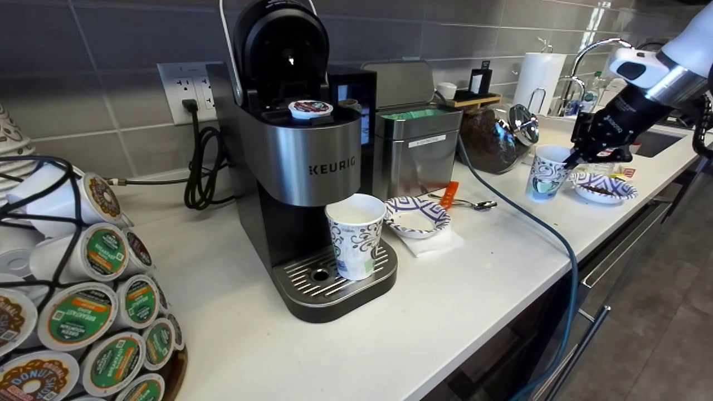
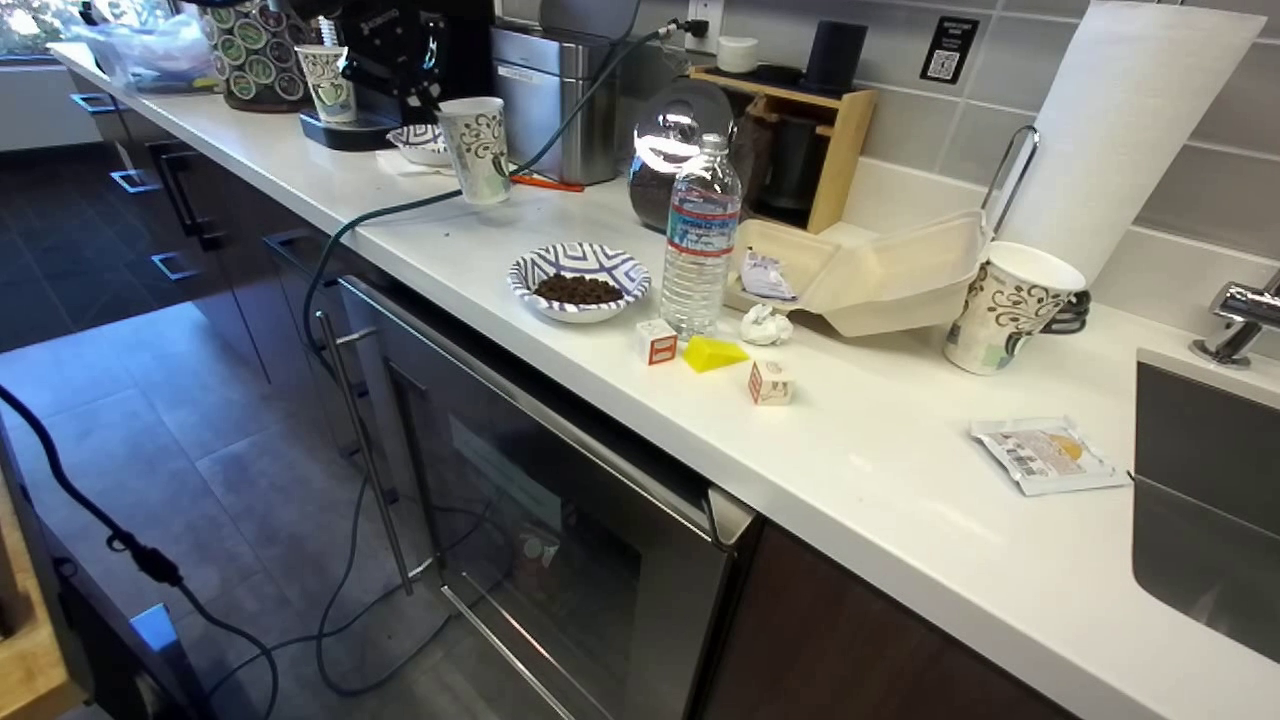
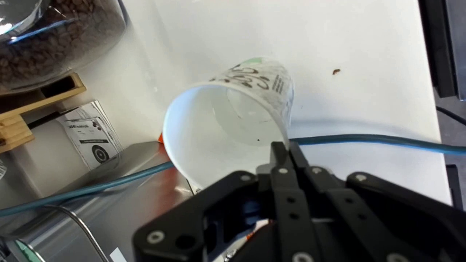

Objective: Move the black and white bowl to the left then move the cup on the counter forwards.

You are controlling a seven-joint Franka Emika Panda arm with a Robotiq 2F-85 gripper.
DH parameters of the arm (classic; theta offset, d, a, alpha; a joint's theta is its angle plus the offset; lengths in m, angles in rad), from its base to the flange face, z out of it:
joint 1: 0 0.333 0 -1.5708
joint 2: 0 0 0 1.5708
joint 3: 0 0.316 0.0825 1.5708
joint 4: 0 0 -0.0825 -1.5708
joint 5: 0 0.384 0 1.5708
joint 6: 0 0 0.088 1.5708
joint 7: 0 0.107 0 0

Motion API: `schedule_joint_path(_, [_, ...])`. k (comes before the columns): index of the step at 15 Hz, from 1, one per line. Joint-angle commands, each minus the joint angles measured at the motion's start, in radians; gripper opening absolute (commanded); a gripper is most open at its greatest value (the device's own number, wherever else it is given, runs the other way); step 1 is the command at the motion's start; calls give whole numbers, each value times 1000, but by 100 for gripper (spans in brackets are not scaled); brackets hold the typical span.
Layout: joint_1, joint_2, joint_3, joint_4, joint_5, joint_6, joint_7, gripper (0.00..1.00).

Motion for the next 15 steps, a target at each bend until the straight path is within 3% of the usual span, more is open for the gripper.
schedule_joint_path(1, [32, 37, -6, 40, 64, -24, -42, 1])
schedule_joint_path(6, [56, 88, -8, 70, 171, -33, -96, 1])
schedule_joint_path(13, [36, 134, -15, 94, 156, -40, -71, 1])
schedule_joint_path(14, [36, 138, -15, 96, 156, -43, -70, 28])
schedule_joint_path(15, [37, 141, -14, 99, 166, -43, -76, 29])
